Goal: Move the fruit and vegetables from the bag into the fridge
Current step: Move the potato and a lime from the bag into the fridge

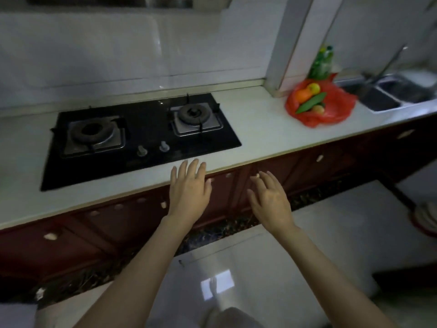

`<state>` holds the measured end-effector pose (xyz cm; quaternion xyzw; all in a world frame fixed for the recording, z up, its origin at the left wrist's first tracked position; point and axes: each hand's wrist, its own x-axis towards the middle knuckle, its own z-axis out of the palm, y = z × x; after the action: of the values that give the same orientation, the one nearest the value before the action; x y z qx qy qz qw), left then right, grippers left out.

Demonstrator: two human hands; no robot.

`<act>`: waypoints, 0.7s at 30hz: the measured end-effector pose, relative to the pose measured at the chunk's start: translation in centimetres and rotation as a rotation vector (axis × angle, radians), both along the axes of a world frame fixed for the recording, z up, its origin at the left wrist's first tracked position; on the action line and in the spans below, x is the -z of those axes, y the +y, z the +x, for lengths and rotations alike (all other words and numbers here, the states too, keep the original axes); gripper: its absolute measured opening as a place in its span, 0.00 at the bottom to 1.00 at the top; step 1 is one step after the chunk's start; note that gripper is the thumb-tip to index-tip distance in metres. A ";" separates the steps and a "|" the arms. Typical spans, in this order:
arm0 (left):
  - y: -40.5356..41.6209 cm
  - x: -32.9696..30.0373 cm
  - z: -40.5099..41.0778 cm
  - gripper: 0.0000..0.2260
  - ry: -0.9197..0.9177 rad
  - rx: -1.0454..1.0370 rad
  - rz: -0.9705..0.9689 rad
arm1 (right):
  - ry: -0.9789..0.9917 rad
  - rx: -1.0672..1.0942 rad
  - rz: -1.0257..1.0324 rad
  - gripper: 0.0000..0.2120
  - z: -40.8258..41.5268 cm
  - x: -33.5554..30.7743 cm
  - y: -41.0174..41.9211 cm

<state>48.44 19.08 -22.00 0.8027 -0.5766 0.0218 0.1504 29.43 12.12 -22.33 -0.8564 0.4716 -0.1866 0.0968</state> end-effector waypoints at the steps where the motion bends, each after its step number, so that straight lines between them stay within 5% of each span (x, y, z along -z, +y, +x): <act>1: -1.5 -0.2 -1.4 0.22 0.003 0.034 -0.005 | 0.001 0.038 -0.005 0.17 -1.6 -0.4 -1.0; 21: -33.8 0.4 -20.3 0.20 -0.016 0.541 -0.034 | 0.007 0.498 -0.020 0.21 -21.0 -2.3 -24.1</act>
<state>28.15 -14.71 -22.39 0.6165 -0.7710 -0.0030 0.1594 8.42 -12.00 -20.04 -0.7154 0.6666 -0.2061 0.0378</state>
